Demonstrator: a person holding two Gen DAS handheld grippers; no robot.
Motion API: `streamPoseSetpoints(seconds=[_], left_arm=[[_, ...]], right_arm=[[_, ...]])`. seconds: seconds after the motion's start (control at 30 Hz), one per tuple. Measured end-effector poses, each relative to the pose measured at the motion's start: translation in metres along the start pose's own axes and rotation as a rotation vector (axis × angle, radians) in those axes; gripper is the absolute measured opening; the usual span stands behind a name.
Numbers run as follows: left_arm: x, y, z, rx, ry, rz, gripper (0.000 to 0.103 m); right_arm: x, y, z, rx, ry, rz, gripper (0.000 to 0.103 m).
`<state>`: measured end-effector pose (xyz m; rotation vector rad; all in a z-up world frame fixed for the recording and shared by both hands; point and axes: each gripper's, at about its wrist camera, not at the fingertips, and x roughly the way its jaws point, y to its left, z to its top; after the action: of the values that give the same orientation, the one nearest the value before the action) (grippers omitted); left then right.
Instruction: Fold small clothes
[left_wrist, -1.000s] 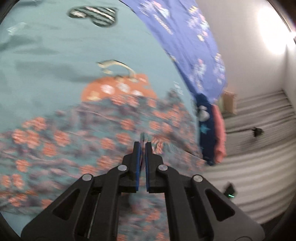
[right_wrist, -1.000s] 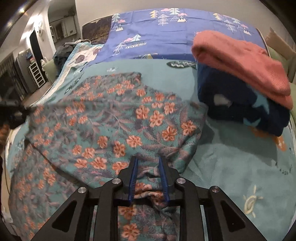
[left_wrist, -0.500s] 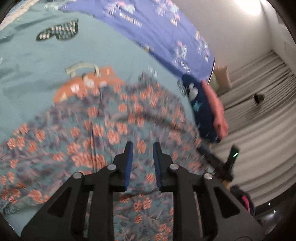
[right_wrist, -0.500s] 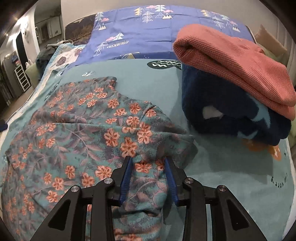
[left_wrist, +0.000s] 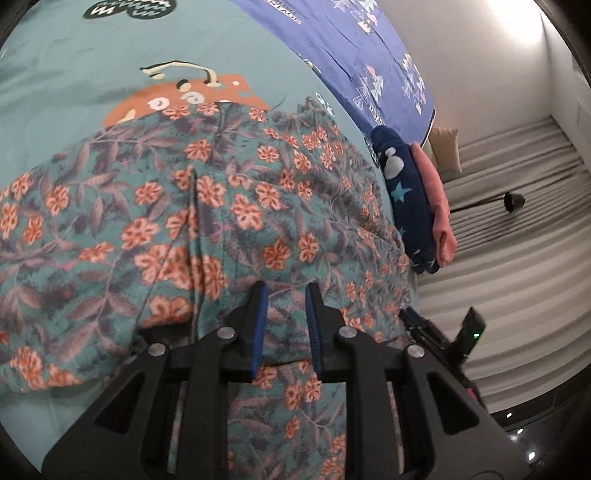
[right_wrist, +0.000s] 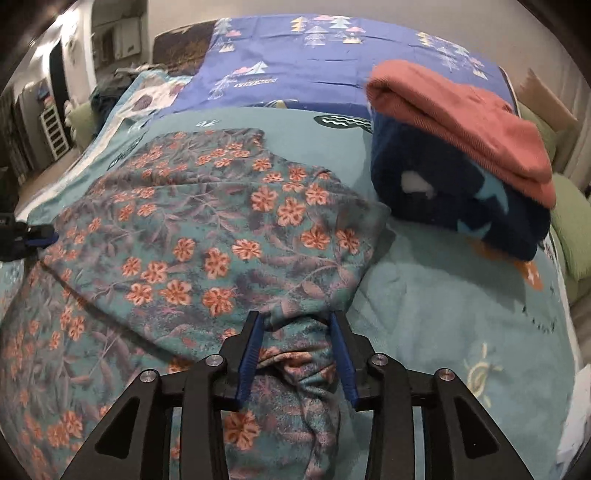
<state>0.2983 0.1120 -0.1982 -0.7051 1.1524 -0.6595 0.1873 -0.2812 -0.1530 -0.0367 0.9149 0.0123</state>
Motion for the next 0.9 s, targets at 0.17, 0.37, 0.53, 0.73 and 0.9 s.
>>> streamPoseSetpoints(seconds=[0.17,0.37,0.53,0.73,0.9], left_arm=[[-0.066,0.015,0.006,0.0,-0.135,0.031,0.036],[-0.201,0.089,-0.012,-0.089,-0.391,0.209,0.055],[-0.287,0.17,-0.075,-0.279,-0.53,0.256,0.066],[-0.303,0.235,-0.147,-0.462,-0.549,0.337,0.066],[-0.286,0.26,-0.175,-0.55,-0.501,0.29,0.066]], right_arm=[[-0.018,-0.005,0.005,0.044,-0.024,-0.002,0.045],[-0.07,-0.004,0.0,0.087,-0.137,0.055,0.061],[-0.089,0.013,-0.004,0.05,-0.163,0.081,0.069],[-0.087,0.045,-0.006,0.002,-0.165,0.11,0.075],[-0.078,0.063,-0.004,-0.008,-0.137,0.138,0.075]])
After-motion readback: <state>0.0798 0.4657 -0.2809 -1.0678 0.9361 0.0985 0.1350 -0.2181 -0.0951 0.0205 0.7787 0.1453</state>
